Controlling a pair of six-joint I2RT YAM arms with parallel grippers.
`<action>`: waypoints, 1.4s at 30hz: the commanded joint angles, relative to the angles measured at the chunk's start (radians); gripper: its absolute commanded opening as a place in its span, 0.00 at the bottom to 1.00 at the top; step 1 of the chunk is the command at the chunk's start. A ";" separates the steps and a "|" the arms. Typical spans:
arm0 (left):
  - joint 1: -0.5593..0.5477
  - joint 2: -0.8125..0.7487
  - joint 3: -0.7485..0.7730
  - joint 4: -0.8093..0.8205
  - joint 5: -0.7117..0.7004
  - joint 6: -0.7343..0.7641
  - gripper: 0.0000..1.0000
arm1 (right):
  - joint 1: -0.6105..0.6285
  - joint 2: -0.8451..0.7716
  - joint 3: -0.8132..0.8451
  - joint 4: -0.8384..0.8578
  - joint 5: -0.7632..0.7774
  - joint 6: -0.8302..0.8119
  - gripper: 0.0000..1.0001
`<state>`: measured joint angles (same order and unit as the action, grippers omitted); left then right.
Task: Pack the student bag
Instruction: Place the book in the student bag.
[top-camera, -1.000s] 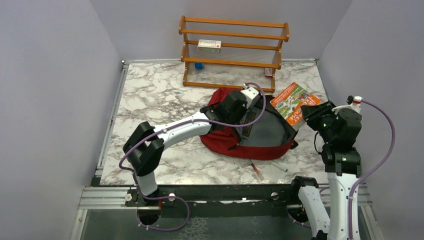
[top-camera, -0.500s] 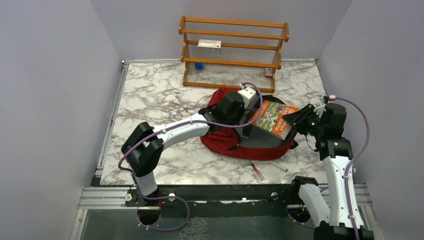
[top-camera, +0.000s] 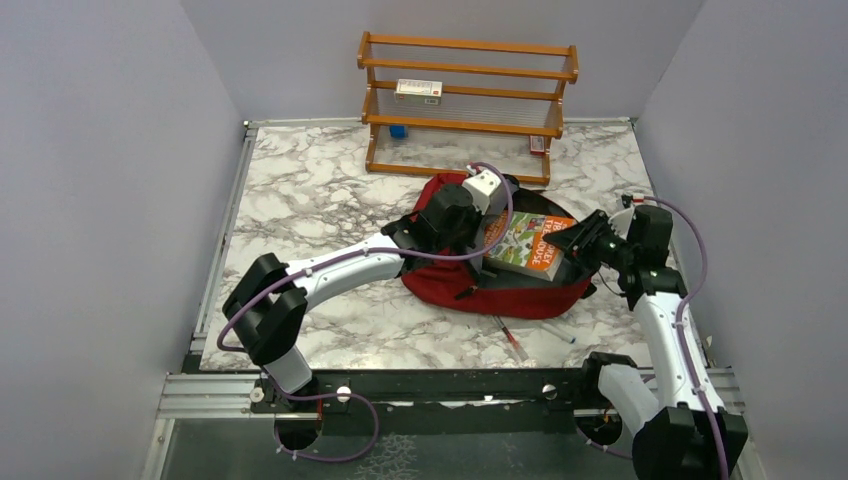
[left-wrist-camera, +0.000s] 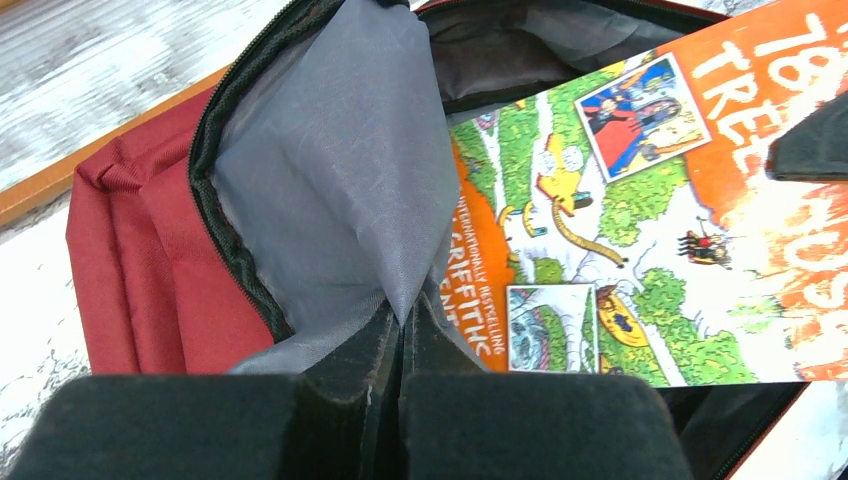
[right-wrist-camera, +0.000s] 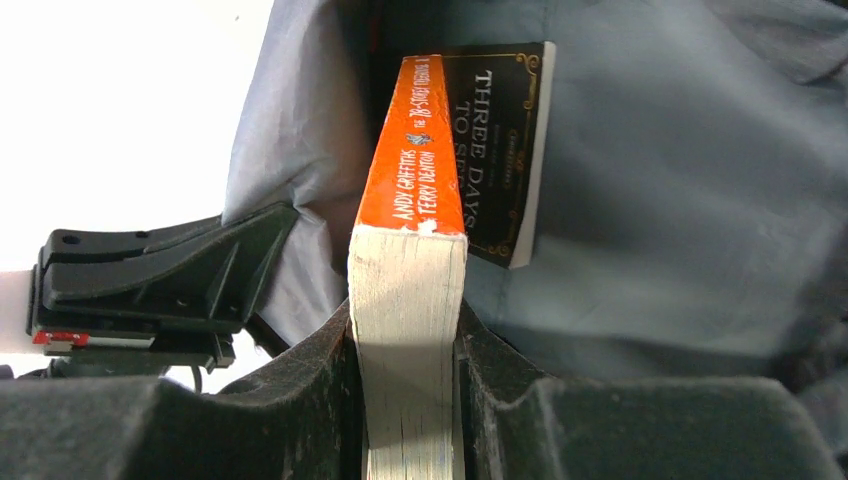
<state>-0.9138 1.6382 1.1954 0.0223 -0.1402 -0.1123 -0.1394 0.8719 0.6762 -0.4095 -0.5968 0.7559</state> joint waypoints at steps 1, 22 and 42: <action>0.005 -0.053 0.001 0.103 0.059 0.001 0.00 | -0.003 0.020 -0.033 0.275 -0.143 0.126 0.01; 0.006 -0.069 -0.006 0.106 0.073 0.002 0.00 | 0.311 0.407 -0.102 0.926 0.081 0.302 0.01; 0.005 -0.060 -0.005 0.106 0.099 -0.013 0.00 | 0.426 0.745 0.061 0.832 0.355 0.106 0.40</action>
<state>-0.9096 1.6138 1.1866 0.0525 -0.0776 -0.1162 0.2893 1.6688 0.6945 0.5716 -0.3916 0.9714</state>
